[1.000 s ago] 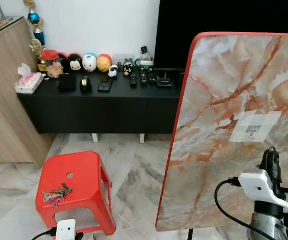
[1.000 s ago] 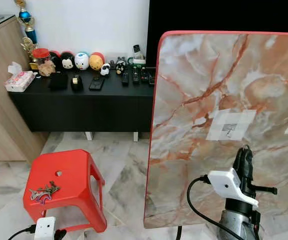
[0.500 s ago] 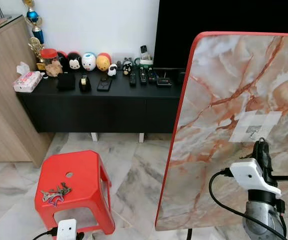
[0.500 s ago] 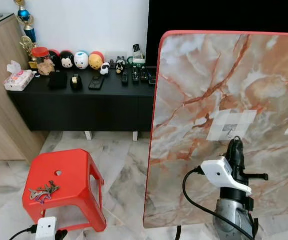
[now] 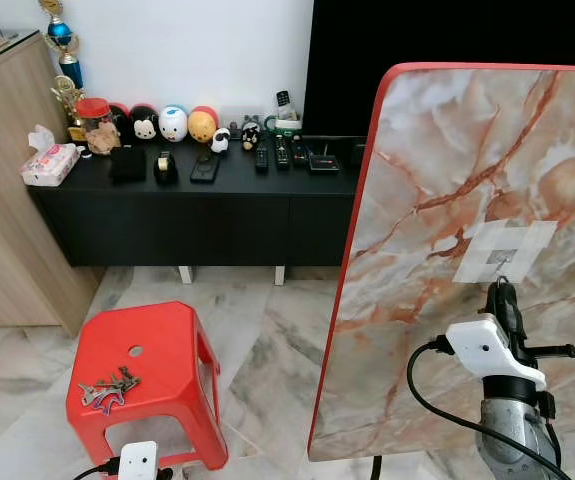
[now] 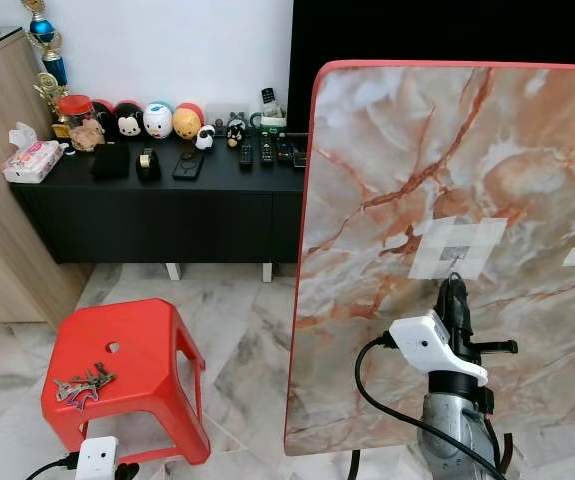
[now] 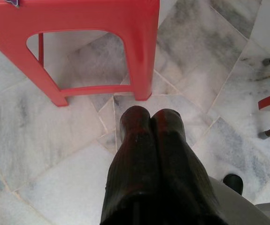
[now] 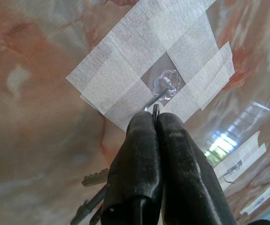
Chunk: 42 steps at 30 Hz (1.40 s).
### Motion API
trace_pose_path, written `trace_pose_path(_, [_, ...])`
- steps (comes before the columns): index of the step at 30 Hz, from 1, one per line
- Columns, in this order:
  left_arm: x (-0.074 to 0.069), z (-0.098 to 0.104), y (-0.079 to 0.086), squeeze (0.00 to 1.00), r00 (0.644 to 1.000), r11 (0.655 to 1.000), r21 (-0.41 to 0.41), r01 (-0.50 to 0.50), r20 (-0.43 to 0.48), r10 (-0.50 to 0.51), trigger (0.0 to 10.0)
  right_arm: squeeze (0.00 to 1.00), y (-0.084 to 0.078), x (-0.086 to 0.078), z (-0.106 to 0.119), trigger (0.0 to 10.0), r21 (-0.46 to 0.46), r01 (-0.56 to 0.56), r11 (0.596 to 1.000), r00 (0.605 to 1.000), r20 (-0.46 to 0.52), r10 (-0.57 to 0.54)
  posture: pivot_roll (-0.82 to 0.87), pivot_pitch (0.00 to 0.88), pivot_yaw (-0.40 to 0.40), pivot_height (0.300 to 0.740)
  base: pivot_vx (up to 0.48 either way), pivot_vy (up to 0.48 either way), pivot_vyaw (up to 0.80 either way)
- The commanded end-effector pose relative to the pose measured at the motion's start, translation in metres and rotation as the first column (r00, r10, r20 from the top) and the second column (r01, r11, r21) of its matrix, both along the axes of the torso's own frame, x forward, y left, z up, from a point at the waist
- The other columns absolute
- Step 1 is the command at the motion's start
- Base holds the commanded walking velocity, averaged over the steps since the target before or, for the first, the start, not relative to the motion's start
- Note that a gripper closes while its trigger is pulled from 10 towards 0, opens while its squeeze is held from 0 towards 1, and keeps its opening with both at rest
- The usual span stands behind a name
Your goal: Hang keys on a hook
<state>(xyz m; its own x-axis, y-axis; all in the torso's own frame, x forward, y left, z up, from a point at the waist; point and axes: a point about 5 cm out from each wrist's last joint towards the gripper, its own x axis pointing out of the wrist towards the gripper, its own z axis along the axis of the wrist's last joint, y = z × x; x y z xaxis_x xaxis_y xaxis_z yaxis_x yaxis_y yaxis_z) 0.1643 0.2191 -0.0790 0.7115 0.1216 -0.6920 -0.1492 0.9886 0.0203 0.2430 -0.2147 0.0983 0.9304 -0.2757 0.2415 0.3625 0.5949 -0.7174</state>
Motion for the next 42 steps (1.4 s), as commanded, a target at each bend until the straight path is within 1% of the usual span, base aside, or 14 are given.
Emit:
trace_pose_path(1, [-0.001,-0.001,-0.003,0.0,1.0,1.0,0.001,0.014,-0.012,-0.014,10.0,0.0,-0.002,0.004,0.002,10.0,-0.001,-0.004,1.0,1.0,0.003,0.004,0.11,0.0,-0.072,0.74,0.0,0.0,0.0])
trace_pose_path(9, [-0.002,-0.002,-0.003,0.0,1.0,1.0,-0.002,0.012,-0.014,-0.012,10.0,0.0,-0.001,0.005,0.007,10.0,-0.008,-0.011,1.0,1.0,0.027,0.011,0.11,0.0,-0.072,0.74,0.0,0.0,0.0])
trace_pose_path(13, [-0.002,-0.002,-0.003,0.0,1.0,1.0,-0.003,0.013,-0.015,-0.014,10.0,0.0,-0.002,0.002,0.01,10.0,-0.011,0.008,1.0,0.999,0.052,-0.008,0.11,0.0,-0.073,0.74,0.0,0.0,0.0])
trace_pose_path(18, [-0.003,-0.002,-0.003,0.0,1.0,1.0,-0.005,0.014,-0.019,-0.014,10.0,0.0,-0.001,0.0,0.012,10.0,-0.015,0.006,1.0,0.998,0.061,-0.005,0.11,0.0,-0.073,0.74,0.0,0.0,0.0])
trace_pose_path(22, [-0.003,-0.003,-0.005,0.0,1.0,1.0,-0.007,0.018,-0.022,-0.018,10.0,0.0,-0.005,-0.002,0.014,10.0,-0.031,0.041,0.999,0.997,0.074,-0.038,0.11,0.0,-0.075,0.74,0.0,0.0,0.0])
trace_pose_path(26, [-0.003,-0.003,-0.005,0.0,1.0,1.0,-0.008,0.017,-0.022,-0.017,10.0,0.0,-0.005,-0.002,0.015,10.0,-0.035,0.041,0.999,0.996,0.084,-0.038,0.11,0.0,-0.075,0.74,0.0,0.0,0.0])
trace_pose_path(30, [-0.003,-0.003,-0.005,0.0,1.0,1.0,-0.008,0.018,-0.024,-0.018,10.0,0.0,-0.006,-0.001,0.014,10.0,-0.032,0.041,0.999,0.996,0.075,-0.039,0.11,0.0,-0.077,0.74,0.0,0.0,0.0])
trace_pose_path(36, [-0.004,-0.003,-0.005,0.0,0.999,1.0,-0.009,0.017,-0.029,-0.017,10.0,0.0,-0.007,0.003,0.009,10.0,-0.031,0.04,0.999,0.999,0.032,-0.039,0.11,0.0,-0.076,0.74,0.0,0.0,0.0])
trace_pose_path(42, [-0.005,-0.004,-0.004,0.0,0.999,1.0,-0.01,0.018,-0.034,-0.018,10.0,0.0,-0.007,0.005,0.011,10.0,-0.027,0.048,0.998,0.998,0.036,-0.047,0.11,0.0,-0.075,0.74,0.0,0.0,0.0])
